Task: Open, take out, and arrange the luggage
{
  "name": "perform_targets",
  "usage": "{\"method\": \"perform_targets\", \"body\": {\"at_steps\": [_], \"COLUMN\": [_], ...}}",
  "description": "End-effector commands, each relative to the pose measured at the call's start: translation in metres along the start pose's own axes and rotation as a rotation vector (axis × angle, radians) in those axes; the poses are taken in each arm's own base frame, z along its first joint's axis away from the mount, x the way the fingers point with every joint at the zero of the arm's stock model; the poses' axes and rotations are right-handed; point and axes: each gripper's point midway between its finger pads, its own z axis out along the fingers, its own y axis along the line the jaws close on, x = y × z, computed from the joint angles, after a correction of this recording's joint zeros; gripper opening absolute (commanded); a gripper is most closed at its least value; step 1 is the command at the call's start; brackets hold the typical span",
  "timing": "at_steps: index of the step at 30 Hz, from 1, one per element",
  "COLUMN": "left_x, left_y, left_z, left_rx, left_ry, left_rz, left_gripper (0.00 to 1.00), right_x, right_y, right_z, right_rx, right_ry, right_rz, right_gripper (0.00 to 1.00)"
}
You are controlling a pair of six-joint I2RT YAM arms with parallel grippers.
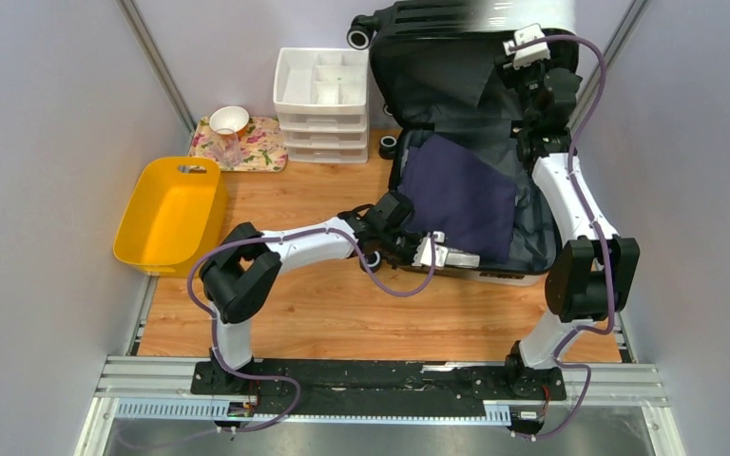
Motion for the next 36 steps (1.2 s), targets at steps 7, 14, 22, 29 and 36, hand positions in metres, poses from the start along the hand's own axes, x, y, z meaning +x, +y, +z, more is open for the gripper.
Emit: {"method": "perform_targets", "body": {"at_steps": [7, 14, 22, 29, 36], "left_x": [-0.016, -0.036, -0.057, -0.020, 0.027], "left_y": [-0.069, -0.033, -0.038, -0.011, -0.011], "left_z": [0.007, -0.012, -0.082, -0.140, -0.140], "left_rx": [0.198, -0.038, -0.142, -0.365, -0.397], "left_ry": [-0.037, -0.052, -0.117, -0.090, -0.024], "left_rz": [0.079, 0.028, -0.113, -0.388, -0.544], "left_gripper": [0.00, 0.49, 0.66, 0.64, 0.69], "right_x": [0.033, 0.061, 0.053, 0.054, 0.137], "right_y": [-0.065, -0.084, -0.052, 0.004, 0.029], "right_z": [0.011, 0.014, -0.016, -0.111, -0.155], "right_rx": [0.151, 0.144, -0.114, -0.443, -0.516], "right_ry": [0.067, 0.117, 0.178, 0.359, 0.592], "right_rz": [-0.089, -0.129, -0.028, 0.053, 0.018], "right_gripper": [0.69, 0.69, 0.70, 0.68, 0.62]}}
